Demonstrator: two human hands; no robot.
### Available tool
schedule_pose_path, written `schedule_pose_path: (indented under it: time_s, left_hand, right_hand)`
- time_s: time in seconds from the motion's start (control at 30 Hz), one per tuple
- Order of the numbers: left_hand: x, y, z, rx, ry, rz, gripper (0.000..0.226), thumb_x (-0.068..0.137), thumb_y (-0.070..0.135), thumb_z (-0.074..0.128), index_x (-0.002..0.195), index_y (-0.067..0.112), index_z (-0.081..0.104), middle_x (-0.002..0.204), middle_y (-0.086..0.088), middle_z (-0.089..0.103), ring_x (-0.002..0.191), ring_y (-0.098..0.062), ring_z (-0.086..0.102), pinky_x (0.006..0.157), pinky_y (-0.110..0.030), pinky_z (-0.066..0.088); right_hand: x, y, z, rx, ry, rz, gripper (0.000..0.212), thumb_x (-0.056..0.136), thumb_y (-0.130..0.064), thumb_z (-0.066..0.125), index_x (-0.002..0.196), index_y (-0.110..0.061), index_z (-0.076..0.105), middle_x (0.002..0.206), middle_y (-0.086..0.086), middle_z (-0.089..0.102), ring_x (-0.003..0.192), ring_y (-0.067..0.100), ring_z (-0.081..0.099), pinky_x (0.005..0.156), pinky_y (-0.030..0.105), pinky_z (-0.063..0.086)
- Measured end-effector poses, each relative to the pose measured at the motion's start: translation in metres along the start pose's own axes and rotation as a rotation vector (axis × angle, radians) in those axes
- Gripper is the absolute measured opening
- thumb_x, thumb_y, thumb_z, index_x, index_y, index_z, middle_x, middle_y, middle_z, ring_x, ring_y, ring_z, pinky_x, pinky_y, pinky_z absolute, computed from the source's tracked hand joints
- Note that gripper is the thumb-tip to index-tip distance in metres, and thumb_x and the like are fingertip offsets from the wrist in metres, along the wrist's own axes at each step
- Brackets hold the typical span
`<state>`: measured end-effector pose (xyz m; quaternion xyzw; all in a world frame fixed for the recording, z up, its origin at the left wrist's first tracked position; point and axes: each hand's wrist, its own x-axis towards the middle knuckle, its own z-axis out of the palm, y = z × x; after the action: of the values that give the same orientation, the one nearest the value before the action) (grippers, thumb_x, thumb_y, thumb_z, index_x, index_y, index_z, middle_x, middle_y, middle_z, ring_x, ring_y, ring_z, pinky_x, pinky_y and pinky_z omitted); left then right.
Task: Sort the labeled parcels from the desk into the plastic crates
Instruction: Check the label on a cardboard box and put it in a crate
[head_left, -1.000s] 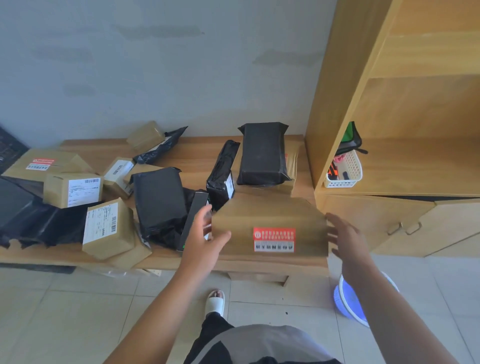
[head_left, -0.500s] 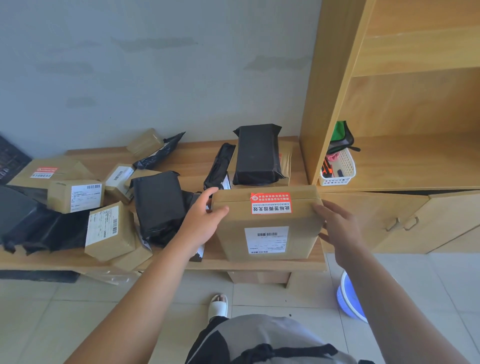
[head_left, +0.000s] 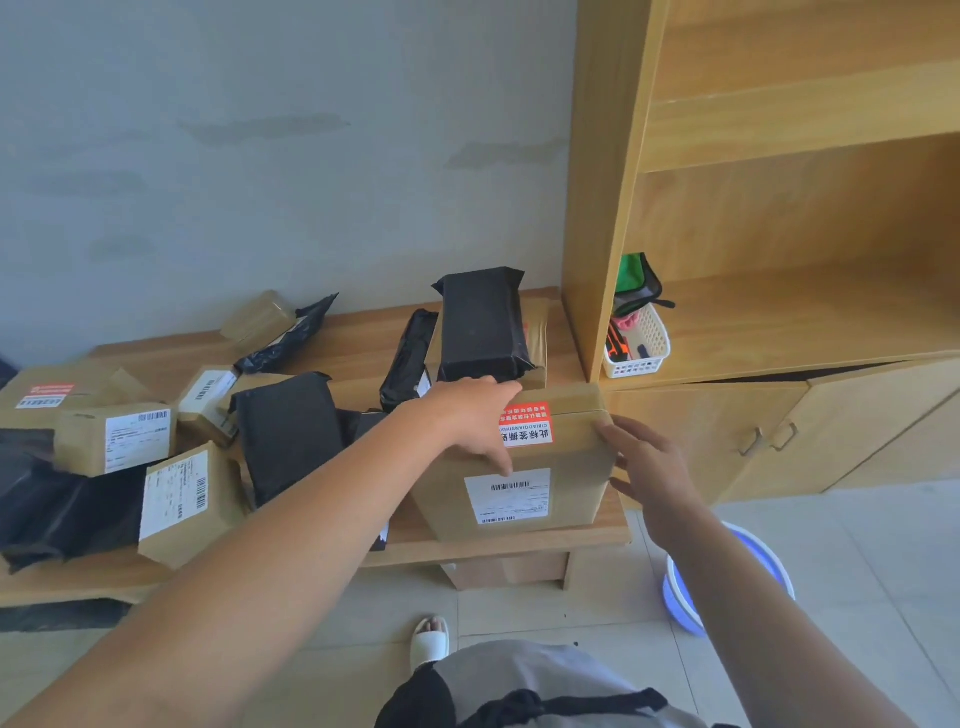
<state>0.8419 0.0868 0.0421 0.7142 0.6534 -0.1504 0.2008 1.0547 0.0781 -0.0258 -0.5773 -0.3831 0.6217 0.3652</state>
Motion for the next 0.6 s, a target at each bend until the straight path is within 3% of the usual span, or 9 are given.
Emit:
schedule_pose_path:
  time_s: [0.17,0.27,0.4,0.47,0.6]
  left_hand:
    - [-0.007,-0.008,-0.006,-0.055,0.006,0.008,0.093,0.069,0.048,0.091,0.145,0.030,0.041,0.125,0.006,0.055,0.114,-0.019,0.056,0.091,-0.037,0.049]
    - [-0.020,-0.028,-0.018,-0.231,0.007,0.001,0.094,0.066,0.042,0.094,0.145,0.030,0.045,0.133,0.011,0.058,0.121,-0.017,0.058,0.103,-0.040,0.049]
    - [-0.049,-0.070,-0.029,-0.671,0.072,-0.061,0.083,0.068,0.025,0.096,0.140,0.031,0.054,0.124,0.014,0.065,0.118,-0.013,0.063,0.100,-0.034,0.051]
    - [-0.064,-0.089,-0.027,-0.894,0.143,-0.062,0.082,0.059,0.027,0.097,0.133,0.034,0.062,0.122,0.009,0.072,0.116,-0.013,0.068,0.097,-0.035,0.055]
    - [-0.088,-0.109,-0.014,-1.243,0.320,-0.073,0.064,0.067,0.018,0.092,0.123,0.036,0.068,0.114,0.011,0.078,0.100,-0.013,0.074,0.080,-0.037,0.061]
  right_hand:
    - [-0.003,0.007,-0.016,0.066,0.087,0.051,0.028,0.098,-0.041,0.065,0.117,-0.021,0.070,0.116,0.004,0.070,0.109,0.025,0.066,0.093,0.044,0.051]
    - [-0.002,0.001,-0.024,0.131,0.137,0.018,0.032,0.100,-0.040,0.063,0.119,-0.015,0.069,0.115,0.005,0.069,0.107,0.024,0.065,0.092,0.043,0.051]
    - [-0.006,-0.009,-0.021,0.137,0.166,-0.071,0.027,0.100,-0.037,0.063,0.119,-0.018,0.069,0.111,0.000,0.069,0.110,0.020,0.064,0.098,0.042,0.050]
    - [-0.008,-0.010,-0.014,0.124,0.175,-0.128,0.024,0.100,-0.035,0.064,0.118,-0.020,0.070,0.110,-0.004,0.070,0.113,0.020,0.064,0.104,0.044,0.049]
    - [-0.010,-0.011,0.003,0.126,0.160,-0.145,0.038,0.096,-0.037,0.069,0.131,-0.020,0.065,0.126,0.001,0.067,0.119,0.021,0.060,0.111,0.050,0.046]
